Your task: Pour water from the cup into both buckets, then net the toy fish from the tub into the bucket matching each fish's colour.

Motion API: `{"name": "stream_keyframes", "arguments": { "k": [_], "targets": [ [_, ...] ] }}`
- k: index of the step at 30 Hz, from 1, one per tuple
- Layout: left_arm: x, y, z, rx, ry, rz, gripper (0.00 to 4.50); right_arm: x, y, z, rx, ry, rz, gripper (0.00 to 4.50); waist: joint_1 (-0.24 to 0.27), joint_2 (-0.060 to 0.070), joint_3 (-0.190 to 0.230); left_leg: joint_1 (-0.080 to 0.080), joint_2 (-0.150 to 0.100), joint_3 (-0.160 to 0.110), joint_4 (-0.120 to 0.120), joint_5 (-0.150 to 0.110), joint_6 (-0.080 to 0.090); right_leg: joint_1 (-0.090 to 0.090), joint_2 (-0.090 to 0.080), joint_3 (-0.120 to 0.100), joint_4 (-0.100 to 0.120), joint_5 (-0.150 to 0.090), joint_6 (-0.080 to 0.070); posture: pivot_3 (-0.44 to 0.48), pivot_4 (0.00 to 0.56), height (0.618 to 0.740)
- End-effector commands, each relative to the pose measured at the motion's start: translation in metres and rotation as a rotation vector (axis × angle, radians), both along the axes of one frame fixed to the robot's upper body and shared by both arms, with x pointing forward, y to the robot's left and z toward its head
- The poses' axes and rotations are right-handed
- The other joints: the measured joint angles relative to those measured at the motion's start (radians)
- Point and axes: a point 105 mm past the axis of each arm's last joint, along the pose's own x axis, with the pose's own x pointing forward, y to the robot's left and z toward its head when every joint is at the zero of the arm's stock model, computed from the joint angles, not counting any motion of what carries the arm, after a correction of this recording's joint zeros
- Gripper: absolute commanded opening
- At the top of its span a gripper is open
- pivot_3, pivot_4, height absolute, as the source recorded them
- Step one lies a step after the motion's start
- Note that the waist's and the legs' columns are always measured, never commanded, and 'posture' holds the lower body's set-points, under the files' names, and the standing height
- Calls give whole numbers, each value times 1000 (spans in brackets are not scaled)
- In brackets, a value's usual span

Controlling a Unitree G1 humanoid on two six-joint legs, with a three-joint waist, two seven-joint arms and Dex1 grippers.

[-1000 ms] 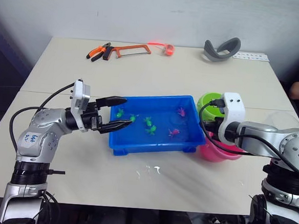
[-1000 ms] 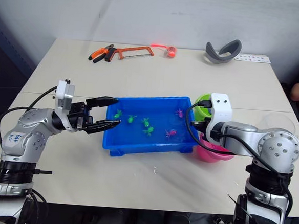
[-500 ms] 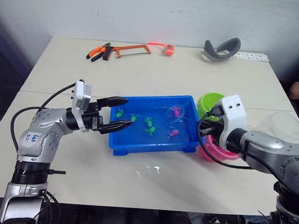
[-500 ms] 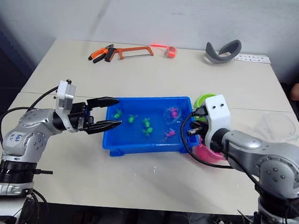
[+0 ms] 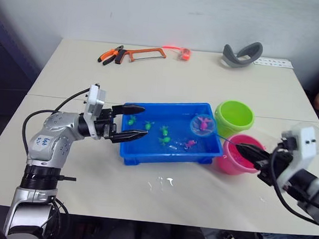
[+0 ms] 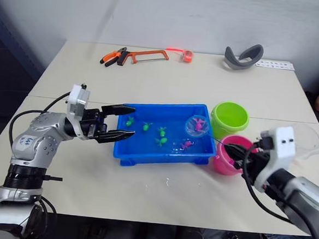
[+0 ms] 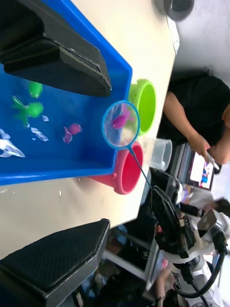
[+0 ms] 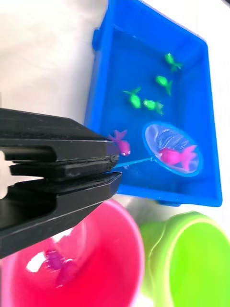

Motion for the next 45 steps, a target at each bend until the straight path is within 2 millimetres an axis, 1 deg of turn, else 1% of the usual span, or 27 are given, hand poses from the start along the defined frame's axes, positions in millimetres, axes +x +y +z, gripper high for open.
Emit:
{"name": "stream_keyframes", "arguments": {
  "k": [1,4,6,9,12,15,17,21,25,28,30,32,36,39,40,42,45],
  "targets": [
    [-2,-9,7,-16,-32,-69,4423,-21,-7,22,-4,-98,-4,0,0,0,0,0,0,0,0,0,0,0,0,0,0,0,0,0,150,740],
    [-2,-19,6,-24,-30,-128,4423,-39,-27,24,-62,-107,-74,0,1,0,0,1,0,0,0,0,0,1,1,1,0,0,0,0,150,740],
    [-2,-26,7,-31,-31,-164,4423,-49,-40,26,-46,-120,-142,0,4,0,0,1,0,0,0,0,0,1,2,1,0,0,0,0,150,740],
    [-2,-34,8,-39,-30,-205,4423,-63,-56,21,-76,-103,-218,0,3,-1,0,1,0,0,0,0,1,1,3,2,-1,0,1,0,150,740],
    [-4,-41,8,-49,-27,-239,4423,-71,-70,14,-116,-92,-294,0,0,-1,0,2,0,0,0,0,1,1,2,3,-1,1,1,0,150,740],
    [-7,-46,6,-43,-26,-269,4423,-72,-78,6,-181,-96,-343,0,-3,-1,0,2,0,1,-1,-1,1,1,0,5,-1,1,1,0,150,740],
    [-8,-48,5,-43,-22,-284,4423,-70,-78,0,-188,-107,-348,0,-3,-1,0,3,0,1,-1,-1,1,1,0,5,-1,1,1,0,150,740],
    [-9,-49,3,-40,-20,-298,4423,-64,-77,-7,-305,-159,-355,0,-1,0,0,3,0,1,0,0,0,0,0,5,0,1,1,0,150,740],
    [-10,-50,1,-44,-21,-301,4423,-64,-78,-14,-410,-193,-355,0,1,-1,0,2,0,1,0,0,0,0,4,5,0,1,1,0,150,740],
    [-9,-51,-1,-45,-19,-299,4423,-64,-71,-19,-570,-230,-276,0,0,0,0,3,-1,2,0,0,0,0,4,5,0,1,1,0,150,740],
    [-9,-50,-4,-46,-16,-294,4423,-63,-65,-22,-732,-301,-202,0,-1,0,0,3,0,2,0,0,0,0,5,6,0,1,1,0,150,740],
    [-8,-49,-6,-46,-14,-288,4423,-64,-57,-30,-875,-353,-111,0,-1,0,0,3,0,2,0,0,-1,0,7,7,1,1,1,0,150,740],
    [-7,-47,-8,-46,-11,-276,4423,-65,-54,-35,-1006,-440,-73,0,-1,0,0,3,0,2,0,1,-2,0,9,8,1,0,1,0,150,740],
    [-6,-46,-9,-45,-12,-268,4423,-62,-59,-31,-1155,-523,-85,0,-2,0,0,4,1,2,1,1,-2,0,9,8,1,0,1,0,150,740],
    [-5,-45,-9,-44,-13,-266,4423,-62,-64,-31,-1237,-536,-76,0,-2,0,0,4,1,2,1,1,-3,0,9,8,2,0,1,0,150,740],
    [-5,-44,-9,-43,-14,-263,4423,-62,-71,-33,-1316,-551,-69,0,-2,0,0,4,1,2,1,1,-3,0,9,8,2,0,1,0,150,740],
    [-6,-43,-8,-41,-16,-258,4423,-63,-76,-29,-1356,-586,-82,0,-1,0,0,4,1,2,1,1,-3,0,9,8,2,0,1,0,150,740]
  ]
}}
